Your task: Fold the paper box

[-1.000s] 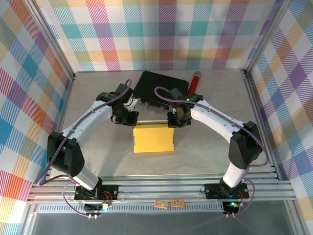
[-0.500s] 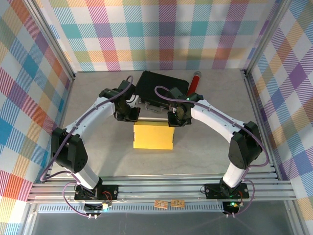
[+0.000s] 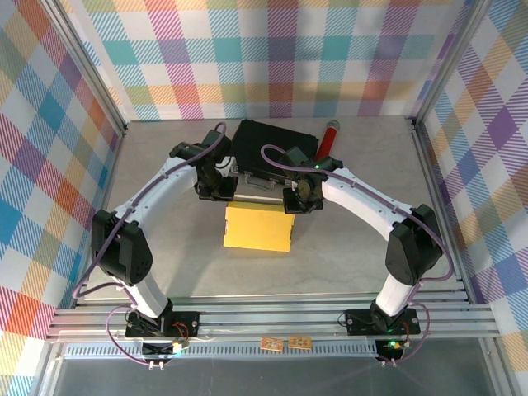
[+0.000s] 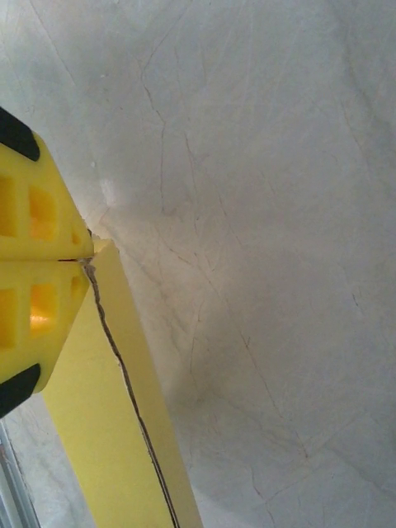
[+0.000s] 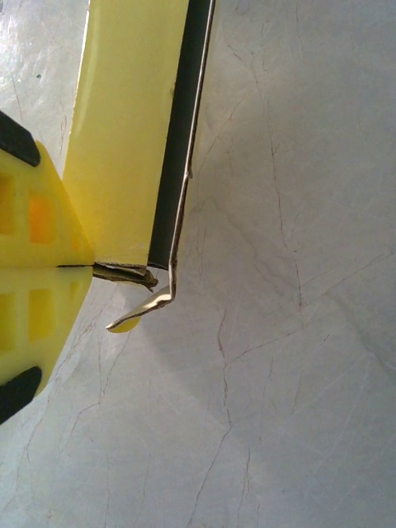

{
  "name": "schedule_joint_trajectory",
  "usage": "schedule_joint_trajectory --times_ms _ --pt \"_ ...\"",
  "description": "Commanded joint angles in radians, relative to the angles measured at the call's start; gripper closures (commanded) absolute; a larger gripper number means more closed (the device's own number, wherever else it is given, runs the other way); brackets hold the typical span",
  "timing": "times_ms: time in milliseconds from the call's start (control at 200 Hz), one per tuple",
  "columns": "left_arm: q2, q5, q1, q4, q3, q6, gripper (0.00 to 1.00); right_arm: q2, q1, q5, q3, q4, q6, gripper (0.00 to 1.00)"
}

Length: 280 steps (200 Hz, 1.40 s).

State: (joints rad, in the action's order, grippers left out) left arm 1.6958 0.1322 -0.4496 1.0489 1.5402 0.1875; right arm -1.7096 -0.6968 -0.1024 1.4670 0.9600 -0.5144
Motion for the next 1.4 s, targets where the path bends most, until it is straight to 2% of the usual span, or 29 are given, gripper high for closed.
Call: schedule_joint_trajectory --times_ms 0,545,940,1230,1395 --pt "0.024 0.045 -0.018 0.028 0.060 0.032 1.00 0.010 -0.012 0.019 0.026 -0.027 0.009 1.00" --pt "0.124 0.040 -0.018 0.192 0.222 0.046 1.00 0.010 -0.013 0.013 0.024 -0.031 0.009 1.00" --pt "0.174 0.064 -0.016 0.251 0.294 0.076 1.00 0.010 -0.013 0.013 0.022 -0.030 0.007 1.00" --pt "0.167 0.080 -0.015 0.238 0.268 0.096 1.00 0.011 -0.013 0.012 0.021 -0.032 0.005 1.00" --pt "0.122 0.089 -0.013 0.155 0.207 0.121 1.00 0.016 -0.013 0.007 0.016 -0.036 0.001 1.00"
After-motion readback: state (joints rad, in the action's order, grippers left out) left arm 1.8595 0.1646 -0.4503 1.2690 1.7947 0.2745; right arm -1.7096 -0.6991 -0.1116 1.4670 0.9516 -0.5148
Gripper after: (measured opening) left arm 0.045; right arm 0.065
